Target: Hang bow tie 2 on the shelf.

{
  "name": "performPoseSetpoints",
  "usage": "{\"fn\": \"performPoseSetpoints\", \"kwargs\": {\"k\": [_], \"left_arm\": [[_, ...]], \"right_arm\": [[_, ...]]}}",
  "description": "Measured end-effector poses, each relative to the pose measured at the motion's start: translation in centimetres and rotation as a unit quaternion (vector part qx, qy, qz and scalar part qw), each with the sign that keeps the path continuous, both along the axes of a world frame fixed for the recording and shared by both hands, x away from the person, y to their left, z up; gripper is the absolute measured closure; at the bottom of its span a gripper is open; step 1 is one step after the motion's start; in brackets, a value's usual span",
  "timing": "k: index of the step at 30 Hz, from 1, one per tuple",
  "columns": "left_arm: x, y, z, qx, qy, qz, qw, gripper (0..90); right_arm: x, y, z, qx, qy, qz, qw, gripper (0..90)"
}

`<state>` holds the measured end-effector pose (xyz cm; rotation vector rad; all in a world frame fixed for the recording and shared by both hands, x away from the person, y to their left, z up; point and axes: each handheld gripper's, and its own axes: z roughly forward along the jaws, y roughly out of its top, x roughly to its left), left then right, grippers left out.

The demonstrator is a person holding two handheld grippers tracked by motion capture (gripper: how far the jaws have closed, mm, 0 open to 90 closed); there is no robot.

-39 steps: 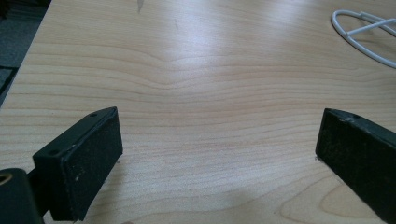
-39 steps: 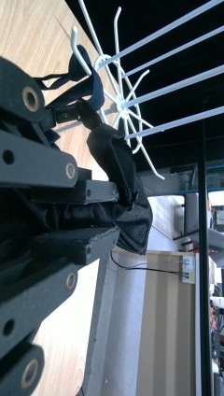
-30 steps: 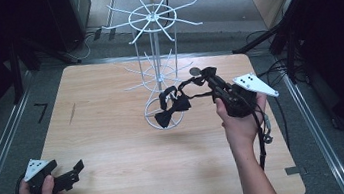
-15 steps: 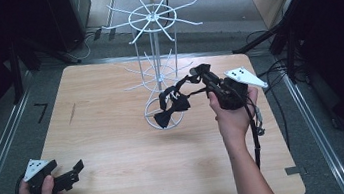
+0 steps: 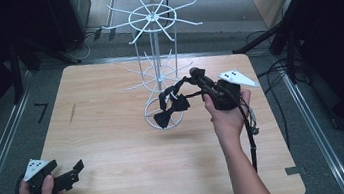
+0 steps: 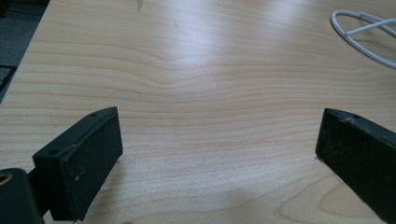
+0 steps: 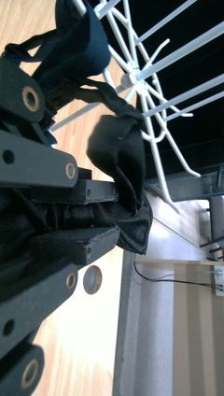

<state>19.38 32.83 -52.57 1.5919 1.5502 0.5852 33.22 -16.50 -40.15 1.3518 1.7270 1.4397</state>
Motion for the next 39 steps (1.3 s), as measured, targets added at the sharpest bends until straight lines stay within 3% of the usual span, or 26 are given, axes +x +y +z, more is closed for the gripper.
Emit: {"fn": "performPoseSetpoints", "kwargs": {"k": [8,12,18,19,21,23,28,33,39], "left_arm": [[0.0,0.0,0.0,-0.002,0.000,0.000,1.0000,1.0],[0.0,0.0,0.0,-0.001,0.000,0.000,1.0000,1.0],[0.0,0.0,0.0,-0.002,-0.001,0.000,1.0000,1.0],[0.0,0.0,0.0,-0.002,-0.001,0.000,1.0000,1.0],[0.0,0.0,0.0,-0.002,-0.001,0.000,1.0000,1.0],[0.0,0.0,0.0,-0.001,0.000,0.001,1.0000,1.0],[0.0,0.0,0.0,0.000,0.000,0.001,1.0000,1.0],[0.0,0.0,0.0,0.001,0.000,0.001,1.0000,1.0],[0.0,0.0,0.0,0.001,0.000,0.000,1.0000,1.0]], "right_arm": [[0.5,1.0,-1.0,0.006,0.011,0.016,0.9998,77.4],[0.7,1.1,-1.4,0.024,0.021,0.027,0.9991,74.4],[0.8,1.0,-1.9,0.025,0.025,0.029,0.9990,61.4],[0.7,0.8,-1.9,0.020,0.022,0.026,0.9992,54.1],[0.7,0.7,-1.9,0.019,0.022,0.025,0.9993,52.1],[0.5,0.5,-1.9,0.012,0.017,0.019,0.9996,42.7],[0.3,0.1,-1.9,0.001,0.023,0.013,0.9997,32.8],[0.0,-1.0,-2.1,0.014,0.023,0.012,0.9996,28.7],[-0.6,-2.1,-2.5,0.010,0.026,0.004,0.9996,21.7]]}}
